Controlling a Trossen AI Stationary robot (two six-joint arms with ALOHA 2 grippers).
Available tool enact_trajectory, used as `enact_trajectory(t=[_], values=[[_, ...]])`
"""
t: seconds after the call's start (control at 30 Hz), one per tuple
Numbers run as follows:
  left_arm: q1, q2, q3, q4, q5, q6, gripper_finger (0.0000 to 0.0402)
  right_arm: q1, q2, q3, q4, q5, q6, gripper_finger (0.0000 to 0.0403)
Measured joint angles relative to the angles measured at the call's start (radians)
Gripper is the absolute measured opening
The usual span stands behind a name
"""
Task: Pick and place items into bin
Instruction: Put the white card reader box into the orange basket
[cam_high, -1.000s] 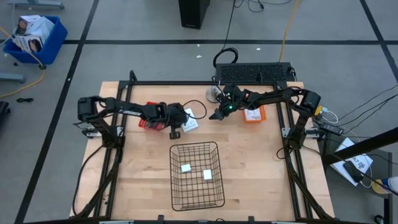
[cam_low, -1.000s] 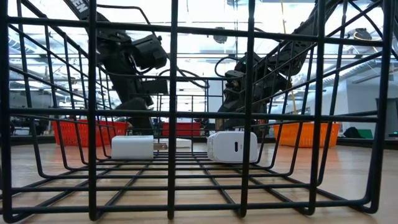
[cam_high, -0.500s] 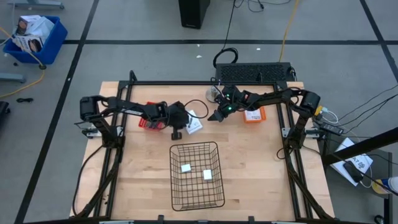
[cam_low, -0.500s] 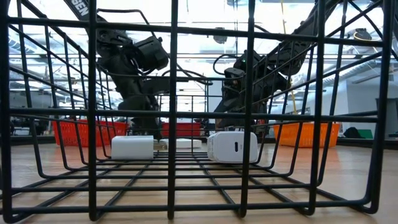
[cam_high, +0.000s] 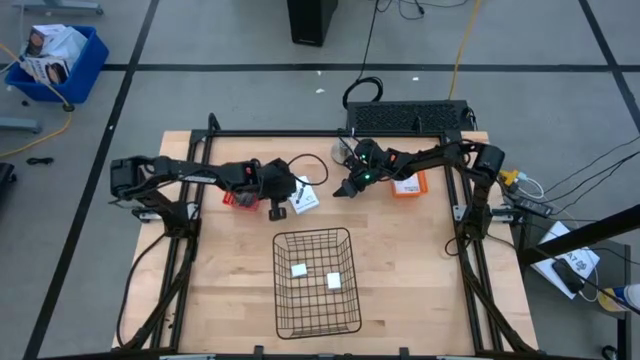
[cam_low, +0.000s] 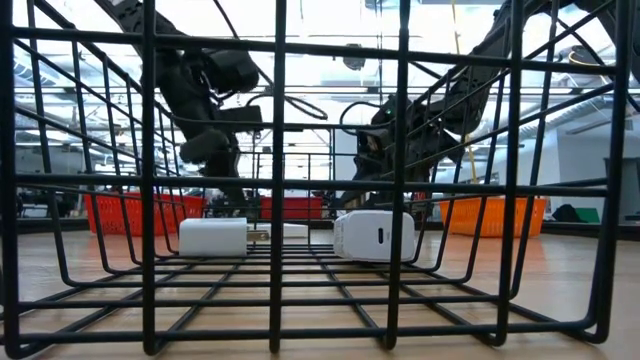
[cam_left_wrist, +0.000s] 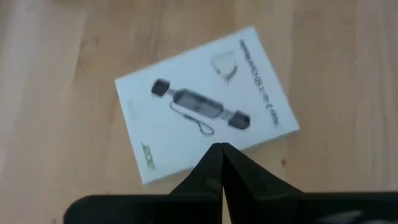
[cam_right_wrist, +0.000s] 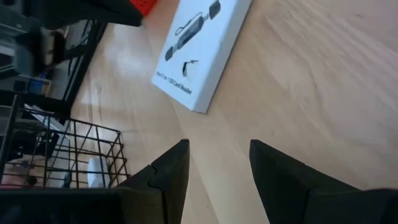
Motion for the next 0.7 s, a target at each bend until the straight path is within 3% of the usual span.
enact_trajectory(t=[0.3, 0.5, 0.7], values=[[0.015, 0.092, 0.0, 0.016, 0.006, -0.004, 0.0003, 0.002, 0.003, 0.0, 0.003, -0.022, 0.01, 0.016], [0.032, 0.139, 0.002, 0.107, 0.082, 0.011, 0.0004, 0.002, 0.003, 0.0, 0.004, -0.021, 0.018, 0.016], [0.032, 0.165, 0.002, 0.174, 0.093, 0.025, 0.0007, 0.002, 0.003, 0.0, 0.019, -0.021, 0.02, 0.016]])
